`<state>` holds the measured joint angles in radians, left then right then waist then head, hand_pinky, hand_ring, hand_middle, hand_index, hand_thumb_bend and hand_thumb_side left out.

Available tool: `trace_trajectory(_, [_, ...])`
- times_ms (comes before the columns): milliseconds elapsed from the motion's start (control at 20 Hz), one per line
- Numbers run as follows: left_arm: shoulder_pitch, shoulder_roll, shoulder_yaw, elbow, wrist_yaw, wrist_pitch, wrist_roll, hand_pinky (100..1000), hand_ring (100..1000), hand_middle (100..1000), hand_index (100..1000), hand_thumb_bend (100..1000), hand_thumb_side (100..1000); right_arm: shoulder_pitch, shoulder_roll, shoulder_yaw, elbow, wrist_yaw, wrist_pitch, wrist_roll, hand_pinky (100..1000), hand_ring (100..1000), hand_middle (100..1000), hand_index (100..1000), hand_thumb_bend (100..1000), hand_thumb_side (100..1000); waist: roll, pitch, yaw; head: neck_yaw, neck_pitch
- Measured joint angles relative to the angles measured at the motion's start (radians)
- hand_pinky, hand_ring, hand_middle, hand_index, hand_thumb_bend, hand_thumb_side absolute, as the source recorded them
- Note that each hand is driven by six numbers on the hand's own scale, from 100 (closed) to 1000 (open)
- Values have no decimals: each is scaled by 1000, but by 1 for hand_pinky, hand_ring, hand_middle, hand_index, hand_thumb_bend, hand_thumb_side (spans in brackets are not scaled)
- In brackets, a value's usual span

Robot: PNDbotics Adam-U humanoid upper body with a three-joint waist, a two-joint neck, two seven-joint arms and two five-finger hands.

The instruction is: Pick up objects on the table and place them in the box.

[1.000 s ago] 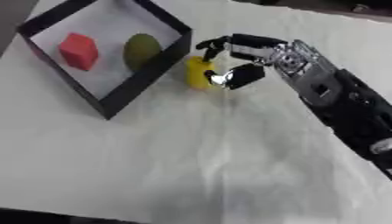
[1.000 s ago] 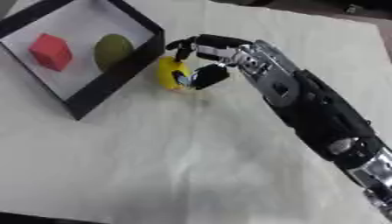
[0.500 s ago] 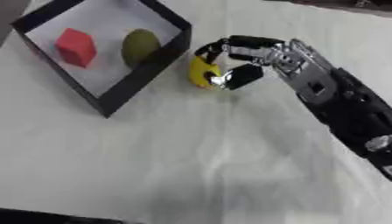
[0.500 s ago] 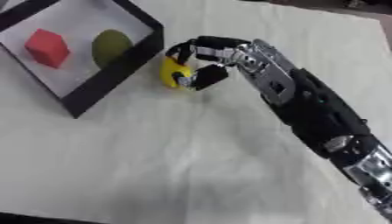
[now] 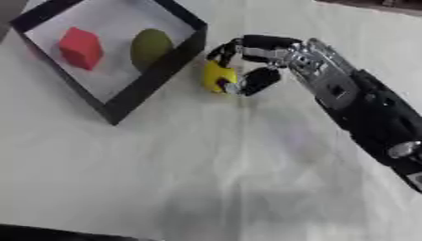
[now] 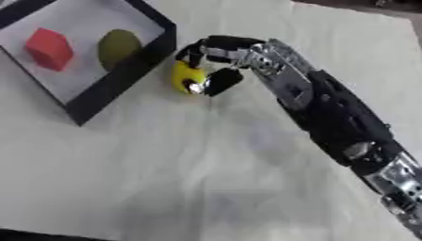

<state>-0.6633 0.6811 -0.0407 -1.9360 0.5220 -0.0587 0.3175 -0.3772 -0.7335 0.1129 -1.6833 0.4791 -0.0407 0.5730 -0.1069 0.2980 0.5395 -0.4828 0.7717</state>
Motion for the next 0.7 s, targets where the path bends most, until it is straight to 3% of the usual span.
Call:
trace_trajectory(350, [-5, -1, -5, 0, 5, 1, -4, 970, 663, 889, 760, 155, 650, -1, 0, 2, 11, 2, 15, -46, 884, 617, 512, 771, 213, 147, 0, 2, 2, -3, 0])
trace_trajectory(550, [-5, -1, -6, 0, 5, 1, -6, 970, 663, 886, 758, 152, 653, -1, 0, 5, 16, 2, 26, -75, 864, 582, 486, 743, 225, 204, 0, 2, 2, -5, 0])
trace_trajectory(700, [-6, -1, -6, 0, 5, 0, -8, 970, 663, 885, 756, 149, 654, 0, 0, 6, 18, 2, 32, -97, 855, 545, 456, 706, 170, 215, 0, 4, 2, -6, 0])
